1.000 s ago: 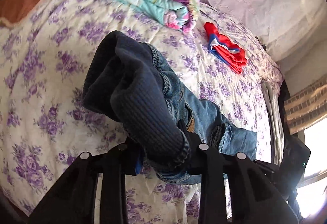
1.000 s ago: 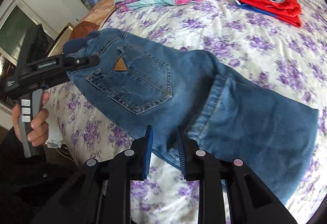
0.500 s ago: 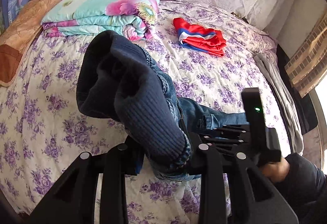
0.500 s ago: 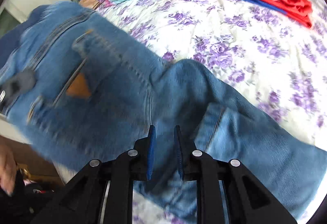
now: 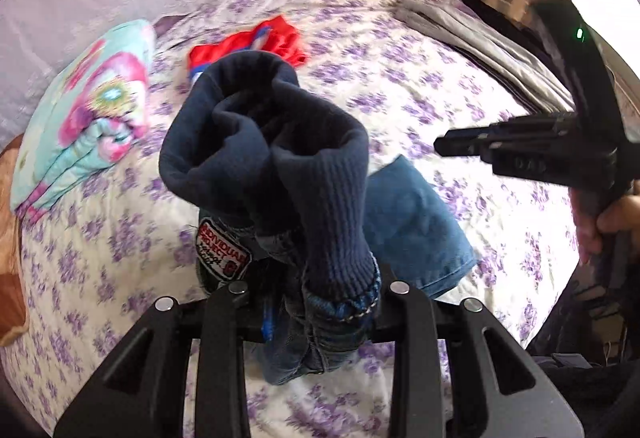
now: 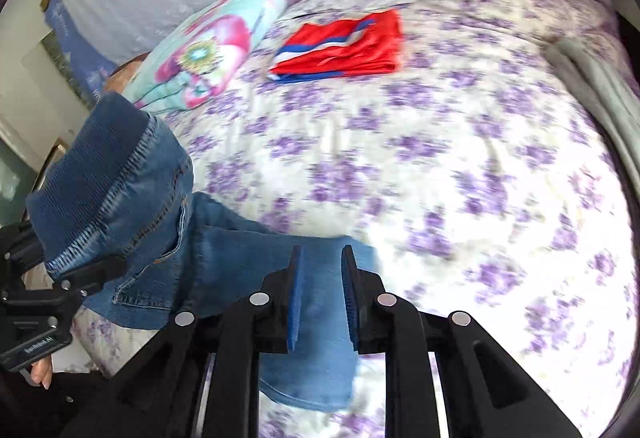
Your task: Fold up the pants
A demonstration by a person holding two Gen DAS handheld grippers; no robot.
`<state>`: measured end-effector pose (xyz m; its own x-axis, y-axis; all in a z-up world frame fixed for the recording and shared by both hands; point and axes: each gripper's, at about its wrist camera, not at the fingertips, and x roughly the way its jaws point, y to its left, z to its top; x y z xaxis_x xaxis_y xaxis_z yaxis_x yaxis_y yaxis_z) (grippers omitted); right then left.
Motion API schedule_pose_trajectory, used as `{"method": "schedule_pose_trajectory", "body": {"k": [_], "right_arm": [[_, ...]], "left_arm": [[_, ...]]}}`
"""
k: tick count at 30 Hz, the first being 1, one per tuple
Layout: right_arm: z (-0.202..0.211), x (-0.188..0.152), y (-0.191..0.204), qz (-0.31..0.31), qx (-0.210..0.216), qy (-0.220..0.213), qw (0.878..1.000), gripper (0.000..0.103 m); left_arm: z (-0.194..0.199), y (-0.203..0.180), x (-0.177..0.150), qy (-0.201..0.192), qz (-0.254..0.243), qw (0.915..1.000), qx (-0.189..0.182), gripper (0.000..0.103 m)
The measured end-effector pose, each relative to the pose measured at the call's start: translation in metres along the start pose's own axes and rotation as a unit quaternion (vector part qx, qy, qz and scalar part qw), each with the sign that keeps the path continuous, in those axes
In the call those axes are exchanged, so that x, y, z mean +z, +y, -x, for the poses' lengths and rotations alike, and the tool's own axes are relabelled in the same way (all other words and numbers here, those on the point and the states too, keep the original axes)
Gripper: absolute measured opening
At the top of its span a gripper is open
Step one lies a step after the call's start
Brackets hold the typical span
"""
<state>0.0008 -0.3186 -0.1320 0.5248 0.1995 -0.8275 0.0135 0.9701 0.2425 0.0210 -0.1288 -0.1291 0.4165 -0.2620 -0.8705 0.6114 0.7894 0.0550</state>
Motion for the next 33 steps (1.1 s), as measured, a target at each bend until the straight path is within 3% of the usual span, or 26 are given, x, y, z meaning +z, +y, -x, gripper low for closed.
{"method": "schedule_pose_trajectory", "body": {"k": [1,3,4,5,7,8,12,16,18,21,23,25,27,29,30,31,33], "right_arm": [[0.004,-0.008,-0.017,-0.017,-0.009,-0.001,1.0,0.02],[0.003,-0.026,-0.048,-0.051,-0.026,0.009,0.998,0.02],[0.003,-0.034,-0.058,-0.069,-0.029,0.018,0.997,0.02],[0.001,-0.042,-0.062,-0.078,-0.028,0.022,0.996,0.02],[0.008,-0.043,-0.058,-0.068,-0.025,0.014,0.997,0.02],[0.011,-0.039,-0.056,-0.055,-0.019,0.006,0.998,0.02],[0.019,-0.014,-0.037,-0.032,0.056,-0.027,0.998,0.02],[-0.002,0.025,-0.008,0.004,0.118,-0.002,0.993,0.025],[-0.018,0.029,0.008,0.026,0.114,0.037,0.992,0.038],[-0.026,0.019,0.026,0.05,0.109,0.061,0.991,0.04],[-0.032,0.008,0.031,0.056,0.096,0.074,0.991,0.042],[-0.045,0.001,0.028,0.048,0.081,0.094,0.991,0.042],[-0.059,-0.004,0.024,0.035,0.078,0.098,0.991,0.044],[-0.064,-0.007,0.02,0.027,0.068,0.105,0.992,0.024],[-0.06,-0.008,0.014,0.007,0.074,0.112,0.991,0.02],[-0.053,-0.009,0.009,-0.009,0.078,0.115,0.99,0.012],[-0.037,-0.016,0.006,-0.022,0.066,0.125,0.99,0.011]], "left_arm": [[-0.014,-0.017,0.002,0.009,-0.023,0.9996,-0.011,0.034],[-0.056,-0.055,0.001,0.047,-0.072,0.9958,-0.031,0.052],[-0.078,-0.072,-0.004,0.067,-0.1,0.9925,-0.019,0.054],[-0.095,-0.091,-0.012,0.07,-0.136,0.9881,0.016,0.057],[-0.098,-0.113,-0.02,0.052,-0.182,0.9791,0.074,0.058],[-0.095,-0.116,-0.021,0.049,-0.189,0.9777,0.077,0.058],[-0.08,-0.093,-0.016,0.055,-0.137,0.9891,0.004,0.058],[-0.045,-0.079,-0.016,0.028,-0.104,0.9919,-0.067,0.059],[-0.024,-0.063,-0.014,0.011,-0.072,0.9936,-0.086,0.059],[-0.002,-0.012,-0.011,-0.006,0.017,0.9955,-0.093,0.059],[-0.002,0.028,-0.009,-0.01,0.084,0.9917,-0.097,0.059],[-0.016,0.058,-0.002,0.002,0.132,0.9855,-0.107,0.06],[-0.05,0.069,0.005,0.044,0.153,0.9788,-0.129,0.063],[-0.084,0.061,0.002,0.088,0.151,0.978,-0.115,0.062],[-0.095,0.055,0.0,0.099,0.141,0.9798,-0.101,0.063],[-0.094,0.05,0.001,0.093,0.131,0.9828,-0.091,0.063],[-0.084,0.038,0.003,0.078,0.109,0.9858,-0.101,0.064]]}}
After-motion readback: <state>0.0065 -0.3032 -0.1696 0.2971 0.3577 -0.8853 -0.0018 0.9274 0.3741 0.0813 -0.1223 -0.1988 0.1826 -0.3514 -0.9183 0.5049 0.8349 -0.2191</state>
